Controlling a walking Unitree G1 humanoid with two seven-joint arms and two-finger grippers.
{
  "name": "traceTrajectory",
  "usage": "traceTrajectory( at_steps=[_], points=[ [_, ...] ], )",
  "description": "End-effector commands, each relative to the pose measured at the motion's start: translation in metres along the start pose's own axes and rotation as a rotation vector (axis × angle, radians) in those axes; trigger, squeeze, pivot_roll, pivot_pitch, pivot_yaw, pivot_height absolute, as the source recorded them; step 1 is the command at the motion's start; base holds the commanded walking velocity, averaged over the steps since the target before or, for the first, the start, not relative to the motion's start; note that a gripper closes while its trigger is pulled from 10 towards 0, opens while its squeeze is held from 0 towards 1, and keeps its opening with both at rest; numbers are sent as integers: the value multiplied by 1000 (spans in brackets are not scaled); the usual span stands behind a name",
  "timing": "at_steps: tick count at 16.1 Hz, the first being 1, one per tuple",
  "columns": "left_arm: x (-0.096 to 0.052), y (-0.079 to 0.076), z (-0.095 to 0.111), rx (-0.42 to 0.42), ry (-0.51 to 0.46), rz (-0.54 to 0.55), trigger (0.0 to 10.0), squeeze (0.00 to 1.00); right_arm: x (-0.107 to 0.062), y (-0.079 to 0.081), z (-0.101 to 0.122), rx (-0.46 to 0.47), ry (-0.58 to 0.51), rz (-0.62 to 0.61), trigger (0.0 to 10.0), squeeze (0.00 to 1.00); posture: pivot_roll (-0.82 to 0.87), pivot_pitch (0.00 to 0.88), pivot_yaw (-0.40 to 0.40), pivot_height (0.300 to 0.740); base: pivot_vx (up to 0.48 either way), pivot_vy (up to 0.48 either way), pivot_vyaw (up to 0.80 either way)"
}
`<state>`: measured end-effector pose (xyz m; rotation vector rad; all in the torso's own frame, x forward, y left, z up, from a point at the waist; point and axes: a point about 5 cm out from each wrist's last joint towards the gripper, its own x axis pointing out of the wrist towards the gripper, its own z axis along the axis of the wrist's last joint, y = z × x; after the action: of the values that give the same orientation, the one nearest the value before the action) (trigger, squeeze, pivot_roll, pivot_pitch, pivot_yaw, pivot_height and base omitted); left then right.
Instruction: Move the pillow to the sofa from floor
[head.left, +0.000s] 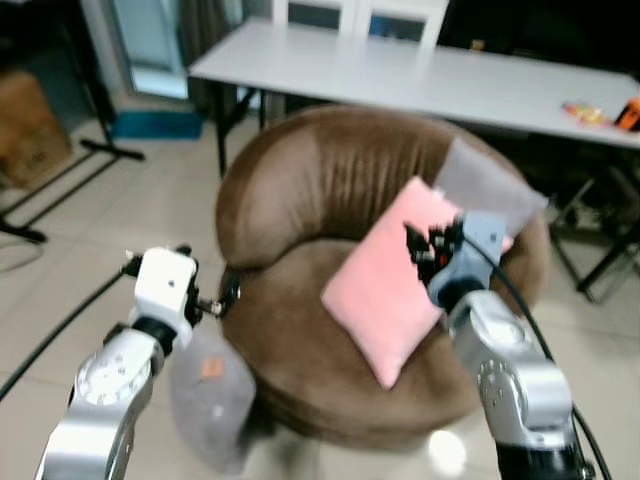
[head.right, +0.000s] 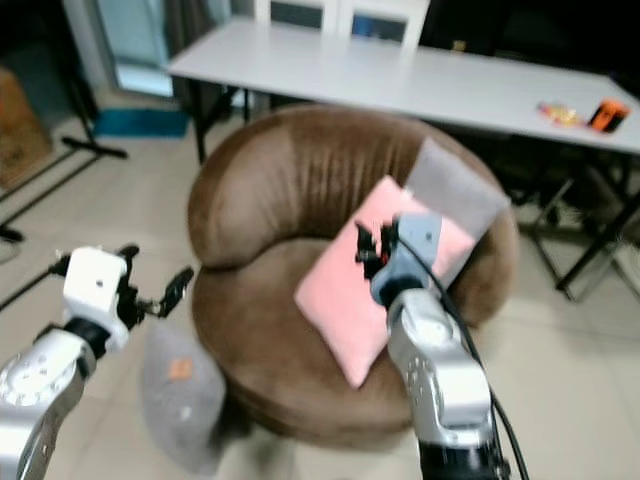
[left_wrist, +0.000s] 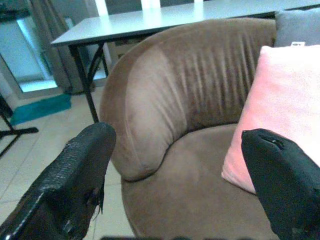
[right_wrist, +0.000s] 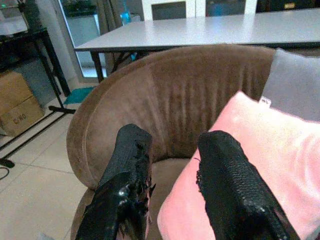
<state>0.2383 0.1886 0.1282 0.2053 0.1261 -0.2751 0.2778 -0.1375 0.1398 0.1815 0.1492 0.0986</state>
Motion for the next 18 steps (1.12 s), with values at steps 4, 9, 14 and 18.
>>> traceTrajectory(
  at_steps=[4,9,14,18],
  points=[
    [0,-1,4,-3,-25,-2,10000,0,0,-3,1,13,6,-15,10000,0,-7,0,-50,740,0,87,0],
    [3,3,9,6,-52,10,10000,0,3,5,-1,-38,15,36,10000,0,2,0,-45,740,55,0,480],
    [5,6,9,15,-49,14,10000,0,3,5,-3,-28,22,40,10000,0,5,0,-36,740,290,0,800],
    [5,5,8,15,-47,7,10000,0,2,8,-6,-46,35,77,10000,0,6,0,-35,740,292,0,800]
  ],
)
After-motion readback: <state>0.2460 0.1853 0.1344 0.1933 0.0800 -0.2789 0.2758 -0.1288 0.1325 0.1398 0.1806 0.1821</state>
